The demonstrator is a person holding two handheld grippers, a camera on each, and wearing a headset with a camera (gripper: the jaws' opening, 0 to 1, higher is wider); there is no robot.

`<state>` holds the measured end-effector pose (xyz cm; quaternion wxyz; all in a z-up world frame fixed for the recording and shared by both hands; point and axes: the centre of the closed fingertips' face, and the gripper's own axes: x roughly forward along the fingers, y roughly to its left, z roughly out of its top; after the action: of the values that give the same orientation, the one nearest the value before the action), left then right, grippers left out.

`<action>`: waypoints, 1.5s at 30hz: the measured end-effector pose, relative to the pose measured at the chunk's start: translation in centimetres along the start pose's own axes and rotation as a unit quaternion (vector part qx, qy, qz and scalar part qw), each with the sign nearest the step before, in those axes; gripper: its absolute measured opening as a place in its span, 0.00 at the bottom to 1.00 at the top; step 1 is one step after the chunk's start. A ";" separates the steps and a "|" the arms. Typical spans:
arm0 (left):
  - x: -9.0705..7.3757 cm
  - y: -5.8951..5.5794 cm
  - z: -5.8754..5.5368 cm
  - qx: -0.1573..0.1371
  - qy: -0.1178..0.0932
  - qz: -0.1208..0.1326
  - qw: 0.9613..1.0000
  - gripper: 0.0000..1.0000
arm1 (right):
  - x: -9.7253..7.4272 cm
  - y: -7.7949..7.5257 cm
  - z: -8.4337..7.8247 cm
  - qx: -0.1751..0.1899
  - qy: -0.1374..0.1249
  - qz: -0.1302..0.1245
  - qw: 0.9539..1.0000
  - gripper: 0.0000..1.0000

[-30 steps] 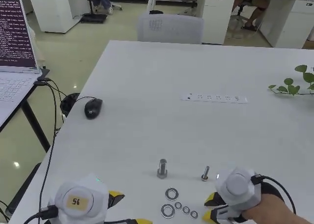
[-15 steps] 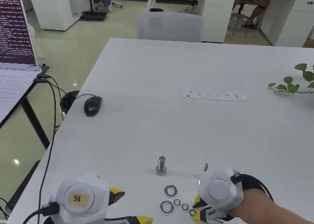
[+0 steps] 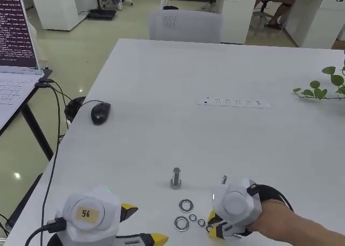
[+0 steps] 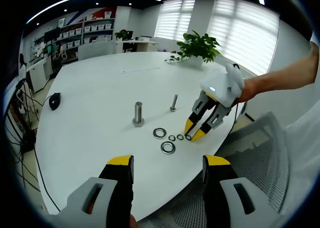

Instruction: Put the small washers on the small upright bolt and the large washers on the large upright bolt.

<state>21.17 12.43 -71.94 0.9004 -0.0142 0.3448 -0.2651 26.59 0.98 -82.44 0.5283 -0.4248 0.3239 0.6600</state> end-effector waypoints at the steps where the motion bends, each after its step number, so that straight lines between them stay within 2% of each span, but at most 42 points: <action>1: 0.0 0.0 0.0 0.000 0.000 0.000 1.000 0.55 | 0.0 -0.1 0.0 -0.004 0.002 -0.001 1.000 0.15; 8: -0.1 0.1 0.1 -0.001 -0.001 0.002 1.000 0.55 | -0.1 -0.2 -0.1 0.015 -0.009 -0.007 1.000 0.13; 11: -0.2 0.3 0.1 -0.001 -0.002 0.004 1.000 0.55 | -0.1 -0.3 -0.1 0.048 -0.023 -0.012 0.999 0.13; 15: -0.3 0.4 0.1 -0.002 -0.002 0.006 1.000 0.55 | -0.3 -0.4 -0.2 0.064 -0.034 -0.021 0.997 0.13; 18: -0.3 0.4 0.0 -0.003 -0.001 0.006 1.000 0.55 | -0.6 -0.6 0.0 0.086 -0.051 -0.026 0.995 0.12; 27: -0.1 0.2 -0.1 -0.001 0.002 0.001 1.000 0.55 | -1.2 -1.3 -0.2 0.122 -0.073 -0.039 0.989 0.12; 28: -0.1 0.2 0.0 0.000 0.002 0.001 1.000 0.55 | -1.3 -1.4 -0.2 0.121 -0.074 -0.040 0.989 0.04; 29: 0.0 0.2 0.0 0.000 0.002 0.000 1.000 0.55 | -1.3 -2.1 0.5 0.122 -0.095 -0.061 0.986 0.02; 30: 0.0 0.2 0.0 0.000 0.002 0.000 1.000 0.55 | -1.4 -1.4 -0.1 0.127 -0.080 -0.038 0.988 0.02; 31: 0.0 0.2 0.1 0.000 0.001 0.001 1.000 0.55 | -1.3 -1.3 0.0 0.125 -0.082 -0.035 0.988 0.02; 33: 0.0 0.2 0.1 0.000 0.001 0.000 1.000 0.55 | -1.0 -1.0 -1.0 0.108 -0.056 -0.031 0.992 0.03; 34: 0.0 0.2 0.1 0.000 0.001 0.000 1.000 0.55 | -0.9 -1.0 -0.9 0.109 -0.060 -0.034 0.992 0.03; 36: 0.0 0.2 0.1 0.002 0.002 0.000 1.000 0.55 | -1.2 -1.3 -1.0 0.125 -0.077 -0.041 0.988 0.07; 40: -0.1 0.3 0.2 -0.002 0.000 0.002 1.000 0.55 | -2.0 -2.0 -2.1 0.158 -0.095 -0.063 0.981 0.12; 45: 0.1 0.3 0.0 -0.002 0.003 0.001 1.000 0.55 | -2.9 -2.0 -4.2 0.174 -0.092 -0.072 0.978 0.14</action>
<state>21.36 12.63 -72.05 0.8997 -0.0146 0.3479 -0.2634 29.72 -3.47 -81.57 0.6680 -0.2863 0.3525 0.5896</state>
